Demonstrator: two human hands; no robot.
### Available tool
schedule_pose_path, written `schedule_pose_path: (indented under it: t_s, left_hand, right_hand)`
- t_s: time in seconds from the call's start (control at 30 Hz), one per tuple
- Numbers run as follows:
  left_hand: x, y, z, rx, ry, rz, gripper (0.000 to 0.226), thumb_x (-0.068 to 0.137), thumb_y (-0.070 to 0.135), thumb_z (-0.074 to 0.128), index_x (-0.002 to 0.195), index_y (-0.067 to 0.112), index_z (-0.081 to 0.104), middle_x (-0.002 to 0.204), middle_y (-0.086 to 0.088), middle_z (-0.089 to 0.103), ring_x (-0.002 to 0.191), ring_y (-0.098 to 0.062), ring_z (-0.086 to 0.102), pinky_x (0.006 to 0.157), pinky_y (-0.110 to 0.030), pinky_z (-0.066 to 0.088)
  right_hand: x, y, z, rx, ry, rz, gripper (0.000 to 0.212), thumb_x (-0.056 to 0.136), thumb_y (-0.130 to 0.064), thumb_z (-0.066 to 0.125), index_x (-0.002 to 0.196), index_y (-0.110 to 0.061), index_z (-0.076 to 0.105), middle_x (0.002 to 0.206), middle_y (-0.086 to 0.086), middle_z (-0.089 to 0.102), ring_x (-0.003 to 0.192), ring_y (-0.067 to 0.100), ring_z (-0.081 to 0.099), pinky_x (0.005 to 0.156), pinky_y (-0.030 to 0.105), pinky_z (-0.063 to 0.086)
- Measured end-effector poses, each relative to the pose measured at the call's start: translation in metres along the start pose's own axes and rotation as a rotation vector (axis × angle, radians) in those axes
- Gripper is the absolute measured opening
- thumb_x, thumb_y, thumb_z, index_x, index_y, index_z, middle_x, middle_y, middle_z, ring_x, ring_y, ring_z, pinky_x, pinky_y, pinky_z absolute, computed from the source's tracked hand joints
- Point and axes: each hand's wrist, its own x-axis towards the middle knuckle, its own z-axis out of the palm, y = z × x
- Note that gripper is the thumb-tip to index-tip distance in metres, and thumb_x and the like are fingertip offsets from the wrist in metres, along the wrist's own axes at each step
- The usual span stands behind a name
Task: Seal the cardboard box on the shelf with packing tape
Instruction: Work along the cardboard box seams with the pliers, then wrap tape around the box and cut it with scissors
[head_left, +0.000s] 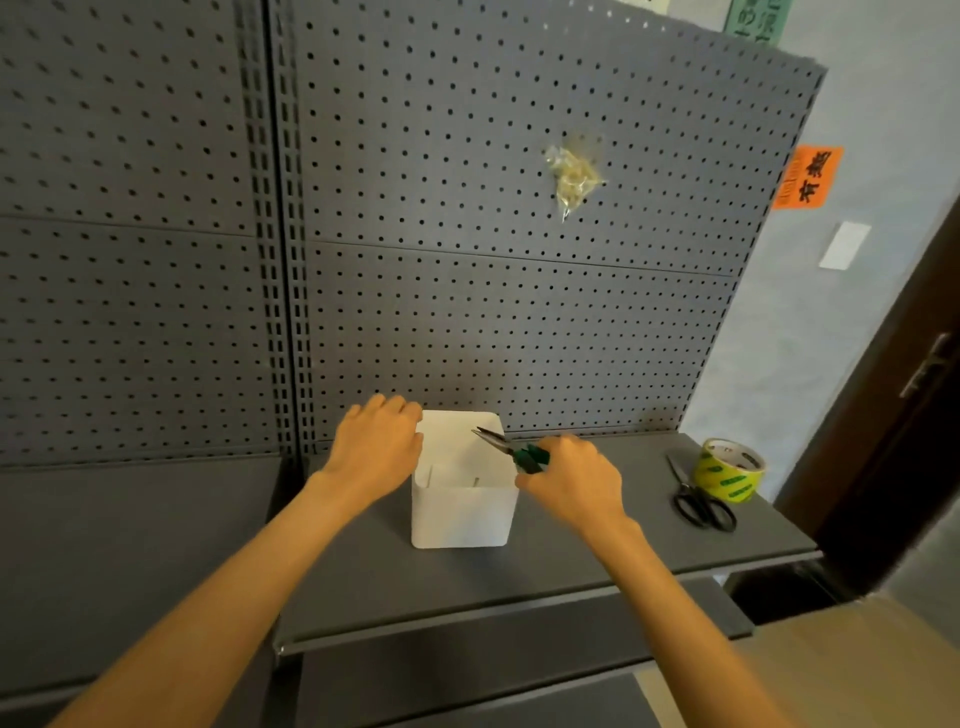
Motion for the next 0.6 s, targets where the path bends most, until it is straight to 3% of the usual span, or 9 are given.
schedule_pose_path:
  t_s: [0.13,0.23,0.33,0.5,0.6]
  left_hand:
    - [0.015,0.012,0.005,-0.023,-0.001,0.037,0.03,0.097,0.027,0.043,0.122,0.017,0.054,0.121,-0.001,0.058,0.112,-0.02,0.05,0.089,-0.034,0.041]
    - [0.026,0.024,0.01,-0.037,0.006,0.083,0.031,0.097,0.028,0.042,0.125,0.017,0.052,0.125,0.0,0.056,0.115,-0.02,0.049,0.092,-0.034,0.04]
    - [0.033,0.035,0.018,-0.075,0.011,0.135,0.032,0.097,0.028,0.042,0.125,0.018,0.052,0.126,0.0,0.056,0.116,-0.02,0.048,0.092,-0.034,0.04]
    - [0.041,0.053,0.031,-0.097,-0.019,0.185,0.033,0.098,0.026,0.041,0.128,0.018,0.05,0.129,0.001,0.054,0.117,-0.019,0.047,0.094,-0.032,0.038]
    - [0.047,0.058,0.035,-0.106,-0.025,0.186,0.032,0.097,0.022,0.041,0.127,0.018,0.051,0.129,0.0,0.054,0.117,-0.02,0.047,0.093,-0.032,0.038]
  right_hand:
    - [0.007,0.009,-0.001,0.016,0.05,0.043,0.03,0.082,-0.034,0.062,0.103,-0.012,0.063,0.104,0.006,0.061,0.092,0.026,0.057,0.064,0.03,0.044]
    - [0.011,0.019,-0.002,0.011,0.062,0.129,0.043,0.087,-0.04,0.057,0.119,-0.011,0.054,0.118,0.008,0.055,0.109,0.028,0.051,0.075,0.036,0.046]
    - [0.01,0.031,0.003,0.001,0.043,0.241,0.052,0.09,-0.047,0.05,0.123,-0.007,0.046,0.125,0.011,0.049,0.117,0.031,0.043,0.082,0.041,0.044]
    - [0.012,0.055,0.023,-0.02,-0.151,0.38,0.067,0.089,-0.054,0.05,0.134,-0.007,0.035,0.139,0.013,0.035,0.126,0.037,0.034,0.091,0.046,0.041]
    - [0.022,0.067,0.033,-0.034,-0.249,0.389,0.069,0.086,-0.056,0.054,0.132,-0.007,0.04,0.135,0.013,0.04,0.123,0.038,0.039,0.092,0.045,0.043]
